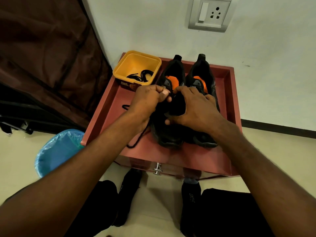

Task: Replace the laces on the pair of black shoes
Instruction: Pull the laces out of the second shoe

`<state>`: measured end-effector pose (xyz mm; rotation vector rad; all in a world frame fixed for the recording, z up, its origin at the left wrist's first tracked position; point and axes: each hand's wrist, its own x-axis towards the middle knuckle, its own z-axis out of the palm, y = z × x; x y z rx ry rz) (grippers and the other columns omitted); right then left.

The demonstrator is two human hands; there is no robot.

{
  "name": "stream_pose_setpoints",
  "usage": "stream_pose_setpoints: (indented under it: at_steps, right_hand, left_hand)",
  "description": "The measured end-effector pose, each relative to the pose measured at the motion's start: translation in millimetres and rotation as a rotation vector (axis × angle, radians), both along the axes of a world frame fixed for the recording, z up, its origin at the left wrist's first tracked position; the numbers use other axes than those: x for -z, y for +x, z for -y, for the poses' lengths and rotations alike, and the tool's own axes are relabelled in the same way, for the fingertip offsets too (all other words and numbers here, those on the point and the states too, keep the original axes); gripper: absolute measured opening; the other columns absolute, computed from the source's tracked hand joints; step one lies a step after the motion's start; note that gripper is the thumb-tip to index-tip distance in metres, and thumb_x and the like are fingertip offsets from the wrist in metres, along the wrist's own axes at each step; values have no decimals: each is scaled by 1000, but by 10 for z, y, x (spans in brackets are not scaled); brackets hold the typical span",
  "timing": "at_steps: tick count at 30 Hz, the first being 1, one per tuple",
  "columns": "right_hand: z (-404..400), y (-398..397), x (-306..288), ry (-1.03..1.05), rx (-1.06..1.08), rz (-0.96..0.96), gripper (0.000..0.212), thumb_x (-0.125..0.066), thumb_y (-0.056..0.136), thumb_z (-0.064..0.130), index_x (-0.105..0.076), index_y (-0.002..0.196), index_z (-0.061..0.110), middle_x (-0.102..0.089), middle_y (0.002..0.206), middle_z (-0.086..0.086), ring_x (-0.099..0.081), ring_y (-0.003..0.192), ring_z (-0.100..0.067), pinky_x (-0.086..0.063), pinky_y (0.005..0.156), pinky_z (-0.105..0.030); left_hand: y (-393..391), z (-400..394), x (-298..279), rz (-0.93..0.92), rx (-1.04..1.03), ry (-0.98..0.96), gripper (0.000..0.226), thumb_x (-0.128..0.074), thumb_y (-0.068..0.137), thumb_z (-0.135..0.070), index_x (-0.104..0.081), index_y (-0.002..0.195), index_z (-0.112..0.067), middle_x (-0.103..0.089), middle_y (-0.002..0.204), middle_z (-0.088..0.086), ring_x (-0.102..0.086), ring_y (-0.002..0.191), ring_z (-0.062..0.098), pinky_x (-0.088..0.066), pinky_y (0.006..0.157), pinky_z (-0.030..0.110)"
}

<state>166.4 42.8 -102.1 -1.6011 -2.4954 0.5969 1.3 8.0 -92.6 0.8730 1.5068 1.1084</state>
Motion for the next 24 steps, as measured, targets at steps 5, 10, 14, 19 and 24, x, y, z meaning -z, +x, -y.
stream_pose_setpoints:
  at_steps: [5,10,14,19,24]
  right_hand:
    - [12,-42,10,15,-28,14,105,-77,68,74,-29,153,37,-41,154,2,-43,143,-22,-19,119,-56]
    - [18,-38,-20,-6,-22,11,105,-78,67,75,-28,152,39,-43,154,2,-42,143,-23,-22,117,-58]
    - [30,-57,-68,-28,3,48,109,-79,66,74,-22,153,42,-44,153,3,-41,142,-25,-28,112,-64]
    - [46,-80,-52,-28,0,44,106,-80,65,73,-28,152,40,-42,154,2,-40,142,-26,-27,112,-67]
    - [35,-65,-41,-37,6,26,106,-80,67,72,-27,153,40,-41,155,2,-41,141,-29,-28,109,-63]
  left_hand:
    - [-134,-30,117,-909,229,252,15,-80,87,-34,-71,96,-25,-69,81,-10,-68,80,9,-56,73,29]
    - [-82,-22,84,-788,172,314,9,-72,93,-23,-76,87,-19,-74,78,-6,-70,77,9,-58,75,37]
    - [-49,7,-118,43,79,117,13,-69,98,-18,-71,95,-5,-77,85,7,-70,73,16,-54,66,25]
    - [-125,-20,76,-981,270,298,16,-81,86,-37,-72,89,-24,-59,66,-14,-65,68,10,-52,61,33]
    - [-169,-54,94,-635,176,281,16,-71,96,-24,-76,83,-17,-71,75,-12,-68,73,4,-56,65,29]
